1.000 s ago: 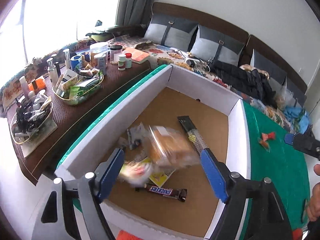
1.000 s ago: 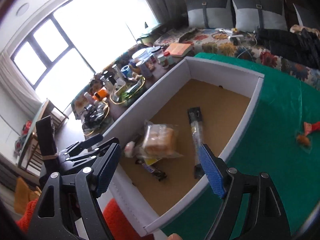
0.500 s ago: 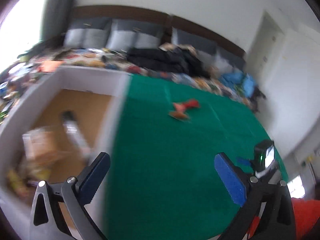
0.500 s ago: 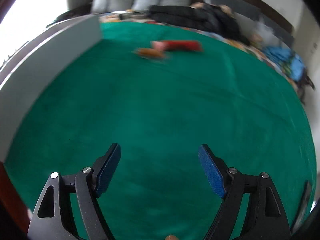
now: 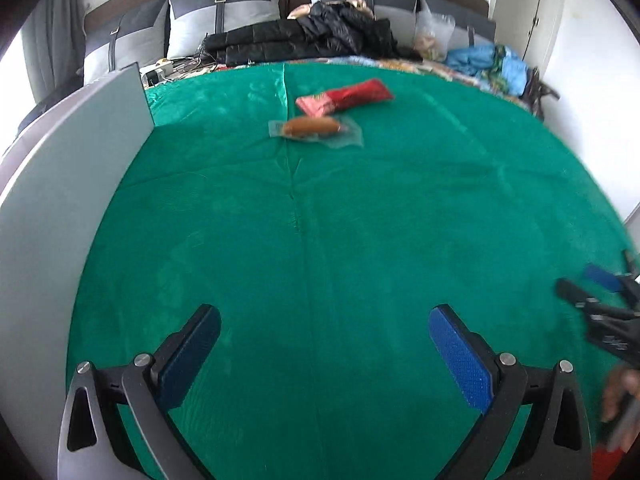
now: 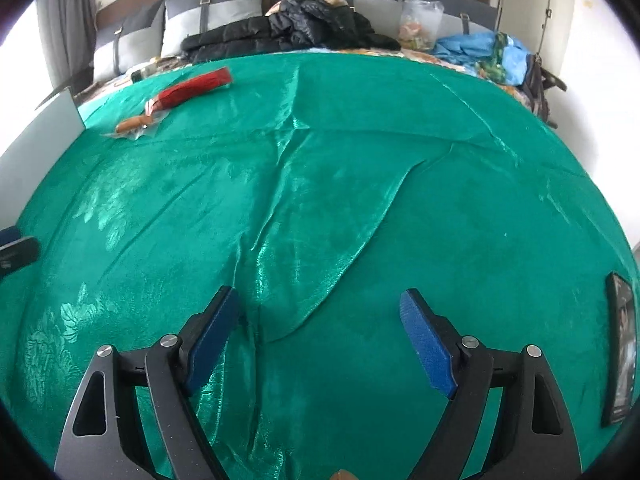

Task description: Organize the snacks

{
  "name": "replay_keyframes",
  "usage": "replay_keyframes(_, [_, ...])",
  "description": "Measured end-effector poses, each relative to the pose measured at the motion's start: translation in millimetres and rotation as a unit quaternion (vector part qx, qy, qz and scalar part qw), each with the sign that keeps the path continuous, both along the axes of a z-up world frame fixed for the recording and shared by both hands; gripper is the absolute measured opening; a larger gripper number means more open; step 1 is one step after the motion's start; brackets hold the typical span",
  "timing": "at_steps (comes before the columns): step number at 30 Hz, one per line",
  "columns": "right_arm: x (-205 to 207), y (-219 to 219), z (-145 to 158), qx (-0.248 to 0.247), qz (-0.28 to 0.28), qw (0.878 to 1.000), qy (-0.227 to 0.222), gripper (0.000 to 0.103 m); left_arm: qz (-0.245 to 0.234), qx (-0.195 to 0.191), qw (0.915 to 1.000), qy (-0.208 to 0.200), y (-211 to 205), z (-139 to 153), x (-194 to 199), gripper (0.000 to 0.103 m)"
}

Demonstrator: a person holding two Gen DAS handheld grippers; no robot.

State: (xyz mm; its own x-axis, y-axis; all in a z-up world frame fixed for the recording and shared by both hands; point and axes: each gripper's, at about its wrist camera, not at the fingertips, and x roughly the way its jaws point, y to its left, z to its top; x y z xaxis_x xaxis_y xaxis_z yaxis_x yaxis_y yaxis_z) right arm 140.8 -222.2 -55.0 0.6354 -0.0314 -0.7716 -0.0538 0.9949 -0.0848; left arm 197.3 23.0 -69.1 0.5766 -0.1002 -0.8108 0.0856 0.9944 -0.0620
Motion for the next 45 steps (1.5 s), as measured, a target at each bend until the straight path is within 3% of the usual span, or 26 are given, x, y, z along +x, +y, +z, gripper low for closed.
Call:
replay_keyframes(4, [-2,-2,0,0.005,-0.005,1.0,0.003,0.09,0.003,0.026,0.9997,-0.004,-4,-15,3,0.103])
replay_keyframes(45, [-6,-2,-4,0.007,-0.007,1.0,0.005,0.092,0.002,0.022,0.9997,-0.004,-3,-17,7,0.103])
